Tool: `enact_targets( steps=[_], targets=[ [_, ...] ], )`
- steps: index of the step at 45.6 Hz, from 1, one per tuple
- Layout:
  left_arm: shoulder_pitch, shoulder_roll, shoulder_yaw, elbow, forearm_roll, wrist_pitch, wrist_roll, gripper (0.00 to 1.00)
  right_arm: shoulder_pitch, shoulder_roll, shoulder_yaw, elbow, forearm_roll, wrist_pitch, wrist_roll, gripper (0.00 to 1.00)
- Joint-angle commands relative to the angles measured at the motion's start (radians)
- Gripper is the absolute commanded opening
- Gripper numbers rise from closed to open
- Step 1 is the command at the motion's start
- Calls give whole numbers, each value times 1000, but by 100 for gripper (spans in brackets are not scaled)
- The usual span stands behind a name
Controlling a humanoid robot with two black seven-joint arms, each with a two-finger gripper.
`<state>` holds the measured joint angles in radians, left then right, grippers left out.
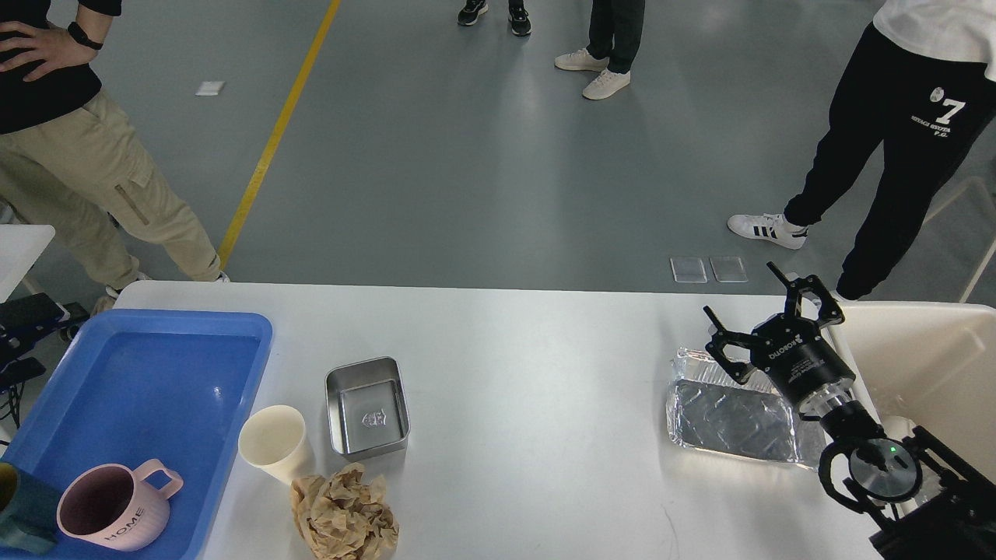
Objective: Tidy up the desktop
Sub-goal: 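Withdraw the left gripper from the blue tray, then reach the left gripper to the small steel box and grasp its edge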
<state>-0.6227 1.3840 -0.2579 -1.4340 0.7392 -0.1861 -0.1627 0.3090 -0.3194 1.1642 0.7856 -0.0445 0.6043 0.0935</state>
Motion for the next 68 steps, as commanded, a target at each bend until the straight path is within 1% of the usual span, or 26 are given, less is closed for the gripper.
enact_targets(
  steps=[1, 3, 7, 18, 23, 27, 32, 42, 46, 50, 60, 63, 68],
  targets=[
    [-22, -57, -4, 58, 311, -6, -73, 97, 1, -3, 0, 9, 0, 0, 0, 100],
    [-32, -82, -4, 73, 374, -10, -75, 97, -1, -4, 0, 12, 0, 0, 0, 100],
    [-55, -114, -4, 78, 408, -38, -70, 97, -1, -4, 2, 14, 0, 0, 0, 100],
    [-160, -210, 0, 92, 422, -151, -67, 97, -2, -1, 3, 14, 0, 0, 0, 100],
    [-186, -272, 0, 133, 566, -171, -70, 97, -2, 2, 3, 14, 0, 0, 0, 100],
    [-206, -327, 0, 210, 719, -191, -95, 97, -2, 3, 3, 14, 0, 0, 0, 100],
    [-235, -411, 0, 291, 853, -214, -165, 97, -2, 5, 3, 15, 0, 0, 0, 100],
    [-261, -571, 8, 403, 1012, -214, -187, 96, -4, 6, 0, 15, 0, 2, 0, 100],
    [-278, -621, 40, 420, 1111, -214, -224, 96, -4, 6, 0, 15, 0, 2, 0, 100],
    [-311, -671, 89, 441, 1203, -207, -253, 96, -4, 8, 2, 15, 0, 2, 0, 100],
    [-437, -776, 244, 503, 1255, -190, -278, 96, -4, 8, 0, 15, 0, 3, 0, 100],
    [-472, -798, 302, 532, 1260, -170, -284, 96, -4, 6, 0, 15, 0, 3, 0, 100],
    [-526, -833, 428, 595, 1261, -112, -319, 96, -4, 6, 3, 15, 0, 3, 0, 100]
  ],
)
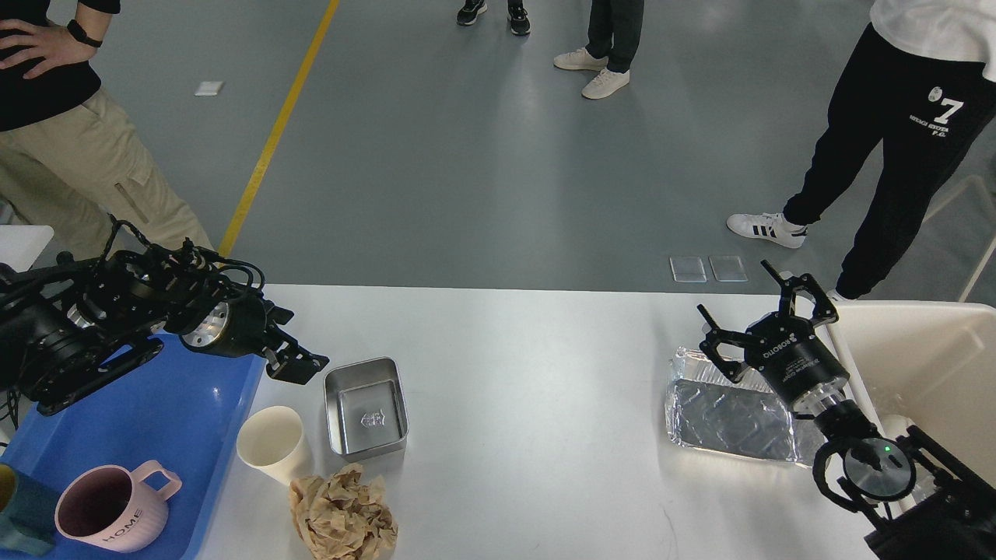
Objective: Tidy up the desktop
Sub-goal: 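Reach the left gripper to the small steel box and grasp its edge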
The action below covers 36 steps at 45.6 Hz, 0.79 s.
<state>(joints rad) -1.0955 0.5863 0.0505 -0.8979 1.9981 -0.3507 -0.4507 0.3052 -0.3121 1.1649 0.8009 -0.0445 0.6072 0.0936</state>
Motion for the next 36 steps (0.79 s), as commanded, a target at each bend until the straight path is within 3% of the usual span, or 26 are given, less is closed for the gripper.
enact_targets(
  steps=[1, 11, 19, 36],
  targets=[
    [-61, -43, 147, 71, 2, 68, -39, 96, 0, -1, 2, 0, 0, 0, 0, 100],
    [-95, -115, 348, 192, -10, 213, -78, 90, 0, -1, 6, 0, 0, 3, 0, 100],
    [-92, -164, 356, 231, -12, 220, -78, 83, 0, -1, 7, 0, 0, 6, 0, 100],
    [-46, -240, 361, 307, -18, 243, -74, 82, 0, -5, 10, 0, 0, 8, 0, 100]
  ],
)
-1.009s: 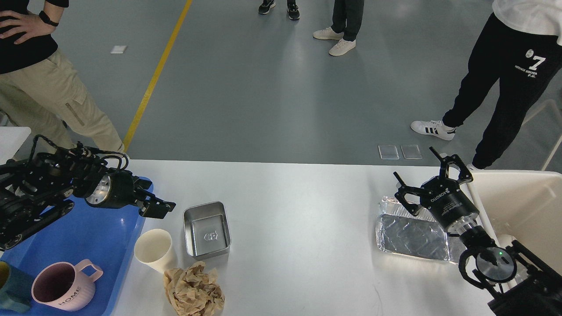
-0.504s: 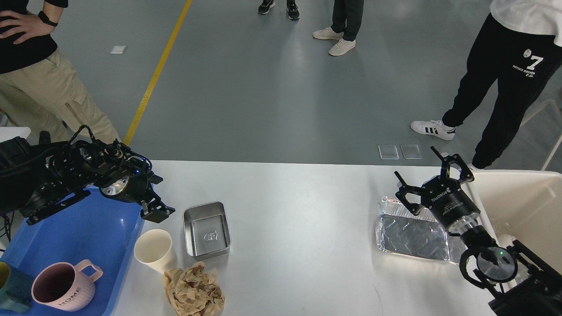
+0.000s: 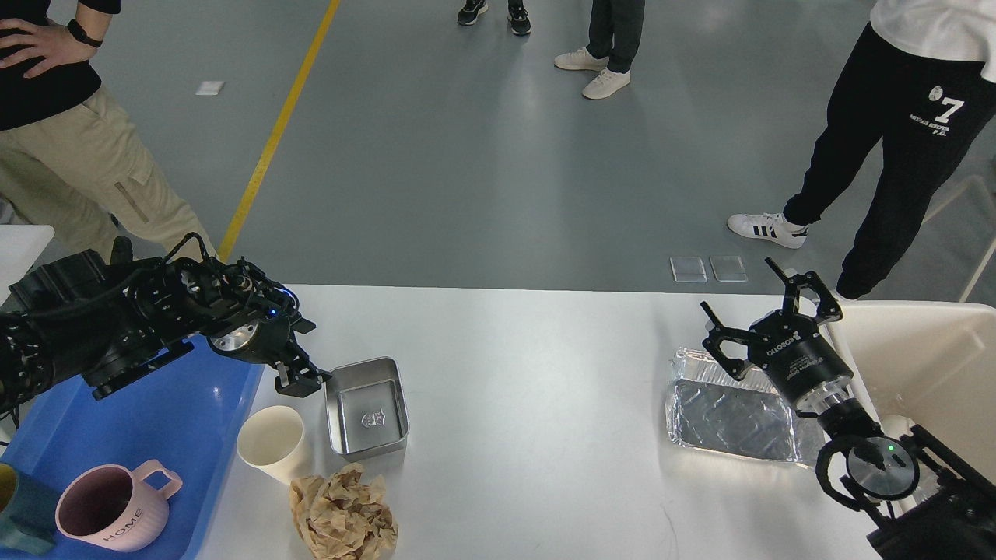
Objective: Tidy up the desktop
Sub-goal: 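Reach the left gripper to the small steel box and grasp its edge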
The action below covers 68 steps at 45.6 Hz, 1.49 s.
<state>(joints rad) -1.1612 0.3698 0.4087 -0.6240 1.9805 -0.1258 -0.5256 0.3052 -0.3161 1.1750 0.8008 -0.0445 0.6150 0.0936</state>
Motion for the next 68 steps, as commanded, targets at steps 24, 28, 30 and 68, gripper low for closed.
enact_targets(
  steps=[24, 28, 30, 68],
  targets=[
    [100, -175, 2, 282, -66, 77, 3, 82, 0, 3, 0, 0, 0, 0, 0, 100],
    [100, -184, 4, 294, -74, 77, 3, 81, 0, 3, 0, 0, 0, 0, 0, 100],
    [103, -187, 4, 299, -74, 77, 3, 78, 0, 3, 0, 0, 0, 0, 0, 100],
    [135, -190, 87, 328, -104, 97, -4, 7, 3, 6, 0, 0, 0, 0, 0, 100]
  ],
)
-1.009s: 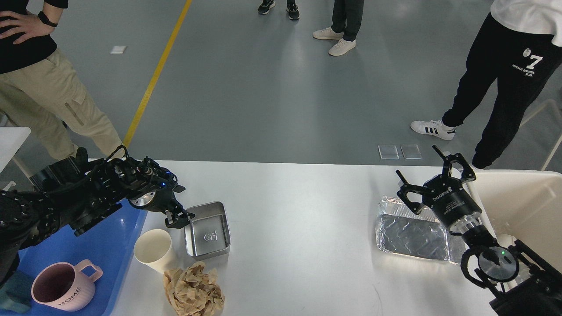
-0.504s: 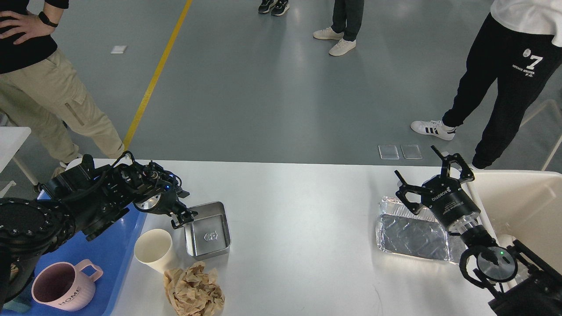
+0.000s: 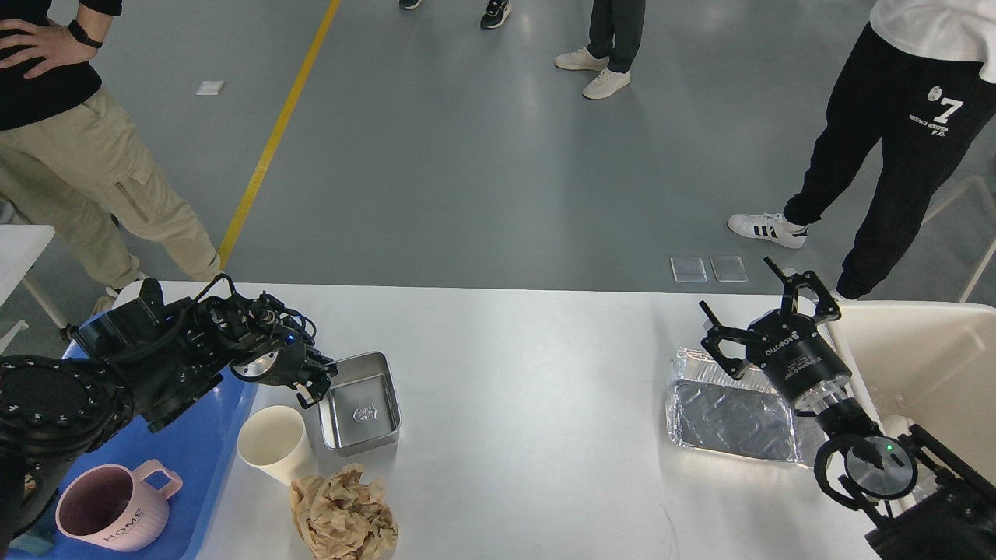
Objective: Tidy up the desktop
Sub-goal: 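Reach the left gripper to the small steel box and grasp its edge, then lift the steel box with the left gripper and swing it over the blue tray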
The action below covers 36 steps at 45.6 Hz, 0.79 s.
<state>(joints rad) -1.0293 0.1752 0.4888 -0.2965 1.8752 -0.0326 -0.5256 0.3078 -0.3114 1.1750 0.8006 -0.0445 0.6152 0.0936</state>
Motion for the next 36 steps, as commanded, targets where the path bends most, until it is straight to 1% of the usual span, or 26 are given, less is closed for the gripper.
enact_targets(
  steps=[1, 5, 15, 19, 36],
  targets=[
    [2, 4, 13, 0, 1, 3, -4, 6, 1, 2, 0, -1, 0, 0, 0, 100],
    [2, 9, 31, 0, -4, 5, -8, 1, 2, 2, 0, -1, 0, 0, 0, 100],
    [-9, 18, 31, 0, -54, 5, -25, 1, 4, 8, -1, -1, 0, 0, 0, 100],
    [-17, 21, 30, 0, -109, -4, -45, 1, 5, 8, -1, -1, 0, 0, 0, 100],
    [-78, 29, 22, -1, -418, -33, -71, 1, 7, 8, -6, -1, 0, 0, 0, 100]
  ],
)
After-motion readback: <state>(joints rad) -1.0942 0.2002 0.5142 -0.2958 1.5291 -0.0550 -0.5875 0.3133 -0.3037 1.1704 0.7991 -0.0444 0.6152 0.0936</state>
